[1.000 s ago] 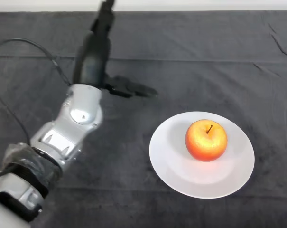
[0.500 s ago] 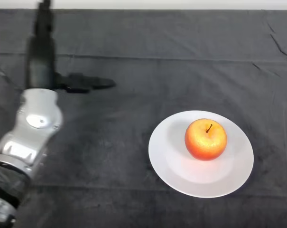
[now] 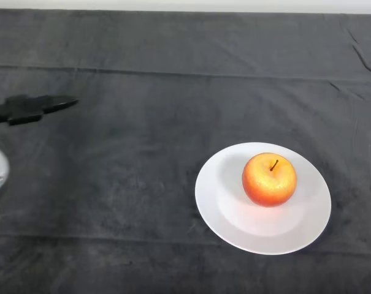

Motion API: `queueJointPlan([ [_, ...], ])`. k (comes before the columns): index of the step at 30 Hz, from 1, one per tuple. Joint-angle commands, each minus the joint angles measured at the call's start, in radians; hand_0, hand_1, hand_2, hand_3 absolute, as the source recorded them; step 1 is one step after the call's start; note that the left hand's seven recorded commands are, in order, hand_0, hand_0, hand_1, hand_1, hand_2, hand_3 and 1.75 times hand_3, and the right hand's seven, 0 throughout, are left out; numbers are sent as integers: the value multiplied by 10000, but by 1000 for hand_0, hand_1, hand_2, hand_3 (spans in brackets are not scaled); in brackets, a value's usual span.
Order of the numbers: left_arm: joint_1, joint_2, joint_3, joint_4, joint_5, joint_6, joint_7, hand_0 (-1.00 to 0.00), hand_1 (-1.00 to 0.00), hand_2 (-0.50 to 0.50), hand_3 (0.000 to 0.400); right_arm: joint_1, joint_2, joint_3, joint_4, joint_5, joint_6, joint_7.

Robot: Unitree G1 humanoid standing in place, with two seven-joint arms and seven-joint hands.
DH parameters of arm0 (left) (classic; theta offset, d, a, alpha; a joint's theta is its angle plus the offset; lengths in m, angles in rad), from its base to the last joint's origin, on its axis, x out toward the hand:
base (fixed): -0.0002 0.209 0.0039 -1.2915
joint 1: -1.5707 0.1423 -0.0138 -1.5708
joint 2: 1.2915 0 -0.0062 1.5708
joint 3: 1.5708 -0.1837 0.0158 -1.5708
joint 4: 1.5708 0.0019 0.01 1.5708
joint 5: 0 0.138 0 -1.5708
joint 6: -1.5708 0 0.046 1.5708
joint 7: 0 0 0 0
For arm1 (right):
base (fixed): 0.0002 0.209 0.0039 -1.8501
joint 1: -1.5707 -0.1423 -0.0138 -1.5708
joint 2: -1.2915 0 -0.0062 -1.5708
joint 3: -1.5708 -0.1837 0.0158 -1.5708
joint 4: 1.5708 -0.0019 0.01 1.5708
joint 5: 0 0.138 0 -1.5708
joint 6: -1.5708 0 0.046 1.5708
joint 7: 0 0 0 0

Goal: Move the apple to the plate

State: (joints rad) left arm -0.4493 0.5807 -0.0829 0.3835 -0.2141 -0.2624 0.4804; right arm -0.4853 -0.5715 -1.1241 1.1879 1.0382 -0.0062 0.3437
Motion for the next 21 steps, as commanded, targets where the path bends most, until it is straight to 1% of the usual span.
queueJointPlan([
  [1,432,685,460,-531,-142,-255,129,0,0,0,0,-92,-2,-41,-264,85,-52,-47],
  [10,1246,912,1756,-614,-215,-473,173,0,0,0,0,-86,8,-36,-287,83,-49,-60],
  [15,1649,1070,2450,-556,-275,-563,102,0,0,0,0,-84,11,-35,-295,83,-47,-66],
  [21,1996,1202,3188,-374,-278,-657,64,0,0,0,0,-82,14,-34,-302,83,-46,-71],
])
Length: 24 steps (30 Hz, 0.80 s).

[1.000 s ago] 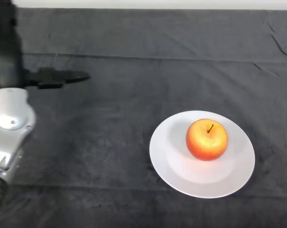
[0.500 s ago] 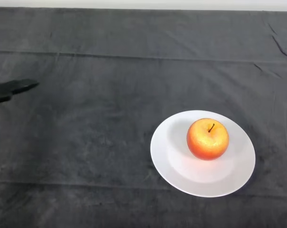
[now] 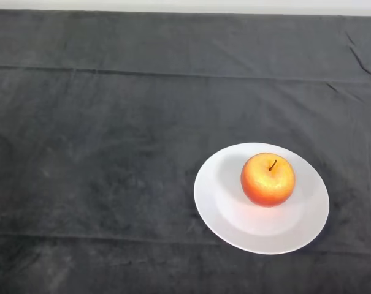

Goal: Move the apple to the plate

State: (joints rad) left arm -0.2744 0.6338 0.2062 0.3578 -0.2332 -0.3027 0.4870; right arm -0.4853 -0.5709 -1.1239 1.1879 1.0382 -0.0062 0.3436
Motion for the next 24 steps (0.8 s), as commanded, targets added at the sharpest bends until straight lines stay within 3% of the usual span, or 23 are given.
queueJointPlan([
  [1,292,675,419,-83,-63,-261,17,0,0,0,0,-83,8,-36,-302,84,-46,-70],
  [24,167,233,1445,576,743,-274,356,0,0,0,0,-82,8,-37,-305,88,-43,-75],
])
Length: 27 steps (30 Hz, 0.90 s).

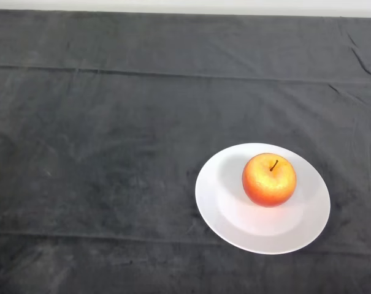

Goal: Move the apple to the plate

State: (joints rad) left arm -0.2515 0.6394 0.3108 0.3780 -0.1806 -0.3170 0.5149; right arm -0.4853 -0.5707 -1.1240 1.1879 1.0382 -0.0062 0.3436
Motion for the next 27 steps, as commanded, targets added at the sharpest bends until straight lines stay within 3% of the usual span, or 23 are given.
queueJointPlan([
  [1,-72,166,421,378,236,-119,59,0,0,0,0,-82,7,-36,-305,89,-43,-74],
  [27,-178,-108,914,386,573,-55,-421,0,0,0,0,-81,9,-33,-310,90,-43,-78],
])
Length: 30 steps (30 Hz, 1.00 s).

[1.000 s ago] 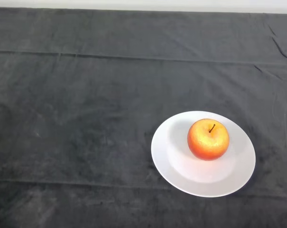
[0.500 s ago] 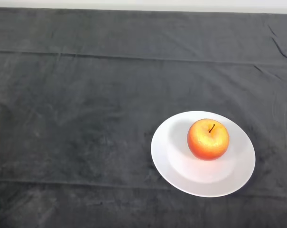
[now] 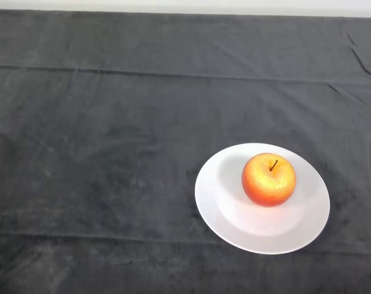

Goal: Move the apple to the plate

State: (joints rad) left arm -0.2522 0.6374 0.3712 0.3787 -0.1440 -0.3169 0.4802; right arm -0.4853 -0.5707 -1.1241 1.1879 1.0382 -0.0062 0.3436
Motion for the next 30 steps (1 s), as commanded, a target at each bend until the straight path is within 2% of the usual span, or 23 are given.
queueJointPlan([
  [1,-172,-98,328,385,218,-61,-91,0,0,0,0,-81,9,-32,-310,90,-43,-78],
  [30,-240,-368,705,411,532,-60,-411,0,0,0,0,-78,12,-29,-318,90,-42,-82],
])
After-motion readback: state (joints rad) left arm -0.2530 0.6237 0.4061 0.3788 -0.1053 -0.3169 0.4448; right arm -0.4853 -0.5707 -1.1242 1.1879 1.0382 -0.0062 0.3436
